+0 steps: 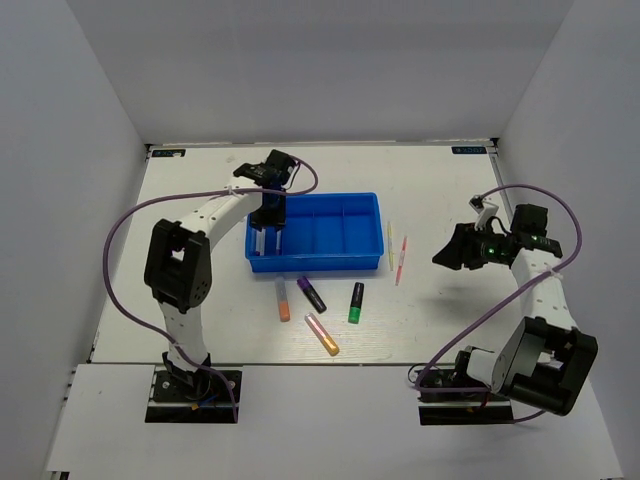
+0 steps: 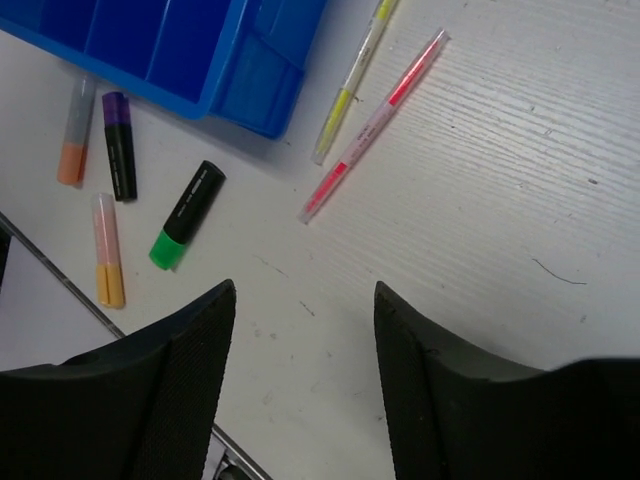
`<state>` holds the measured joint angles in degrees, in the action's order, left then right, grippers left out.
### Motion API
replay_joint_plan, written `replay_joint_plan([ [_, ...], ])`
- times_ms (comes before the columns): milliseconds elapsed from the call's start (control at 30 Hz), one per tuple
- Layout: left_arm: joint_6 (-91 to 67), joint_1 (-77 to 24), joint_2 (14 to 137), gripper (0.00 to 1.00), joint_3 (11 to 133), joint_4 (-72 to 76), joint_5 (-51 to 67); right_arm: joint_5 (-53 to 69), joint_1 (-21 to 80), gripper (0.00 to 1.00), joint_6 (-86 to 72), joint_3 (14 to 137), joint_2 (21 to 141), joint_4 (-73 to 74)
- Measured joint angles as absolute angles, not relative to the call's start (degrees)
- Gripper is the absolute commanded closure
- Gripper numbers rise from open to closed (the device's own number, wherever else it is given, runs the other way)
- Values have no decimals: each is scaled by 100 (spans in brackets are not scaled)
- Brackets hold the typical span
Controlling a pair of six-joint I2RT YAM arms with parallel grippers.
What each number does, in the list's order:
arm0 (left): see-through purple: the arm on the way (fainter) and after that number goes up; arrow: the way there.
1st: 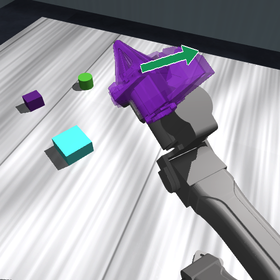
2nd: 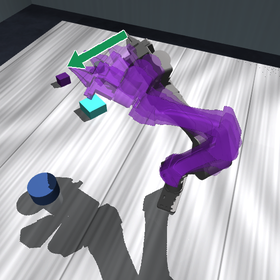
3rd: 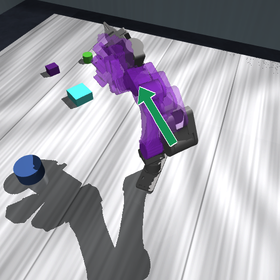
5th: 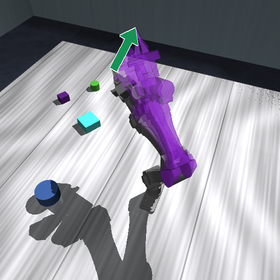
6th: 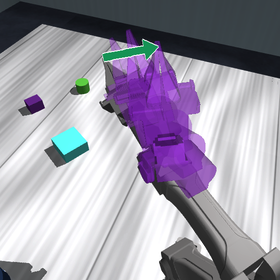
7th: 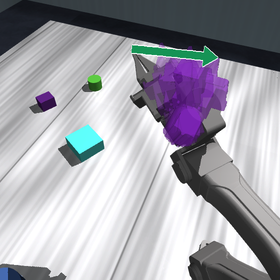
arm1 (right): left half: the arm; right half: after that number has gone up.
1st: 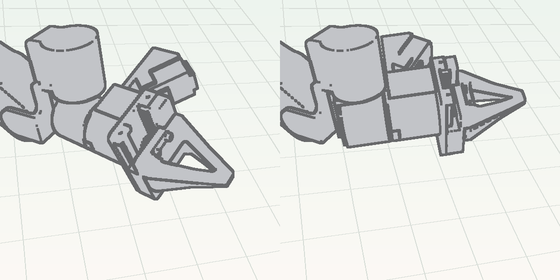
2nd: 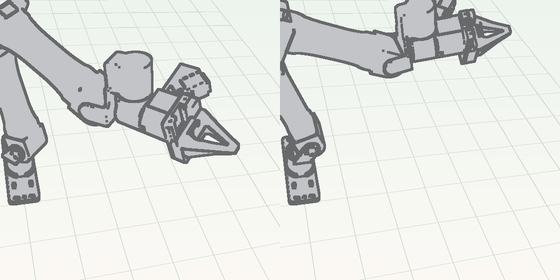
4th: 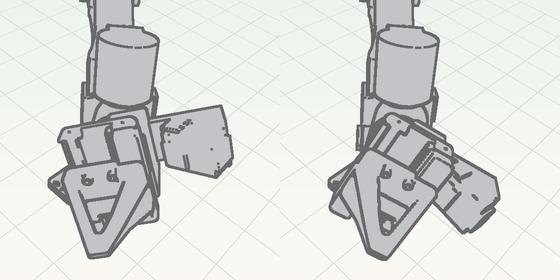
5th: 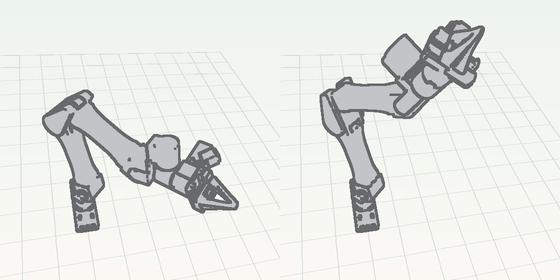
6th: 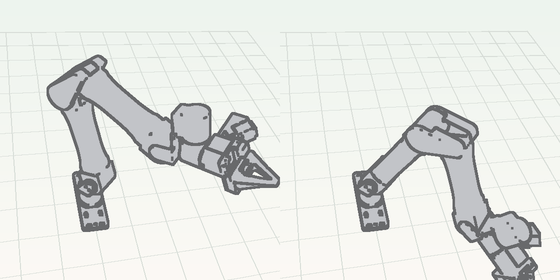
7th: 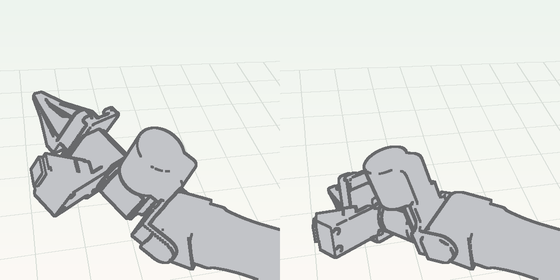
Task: Sort the stationery into containers
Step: Pick up the pen from the center of the board.
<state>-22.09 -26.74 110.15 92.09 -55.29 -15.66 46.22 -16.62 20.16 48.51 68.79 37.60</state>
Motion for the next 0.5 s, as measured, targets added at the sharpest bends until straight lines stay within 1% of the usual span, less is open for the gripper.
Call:
replay_joint_plan([
  [33, -2209, -2683, 10980, 53, 9196, -5518, -1566, 4582, -1634, 44, 2001, 4882, 6938, 3765],
  [100, -2228, -2724, 10812, 61, 9107, -5489, -1568, 4440, -1568, 46, 1981, 4971, 7096, 3758],
  [133, -2244, -2788, 10630, 72, 8984, -5437, -1573, 4372, -1516, 46, 1973, 5022, 7185, 3760],
  [167, -2281, -2873, 10392, 74, 8820, -5400, -1581, 4276, -1435, 48, 1957, 5107, 7328, 3758],
  [200, -2283, -2987, 10097, 72, 8630, -5349, -1588, 4191, -1354, 48, 1940, 5186, 7448, 3756],
  [233, -2305, -3133, 9721, 69, 8372, -5277, -1588, 4101, -1249, 48, 1911, 5271, 7590, 3745],
  [267, -2344, -3299, 9275, 62, 8064, -5192, -1599, 4012, -1153, 49, 1868, 5352, 7723, 3745],
  [300, -2383, -3446, 8838, 52, 7780, -5135, -1597, 3911, -1039, 49, 1839, 5441, 7872, 3736],
  [333, -2456, -3638, 8364, 36, 7467, -5098, -1568, 3789, -899, 49, 1793, 5531, 8016, 3726],
  [400, -2657, -3964, 7293, 26, 6689, -4934, -1511, 3503, -613, 49, 1669, 5666, 8291, 3664],
  [500, -2799, -4108, 6420, 24, 5959, -4904, -1503, 3050, -233, 52, 1433, 5841, 8713, 3546],
])
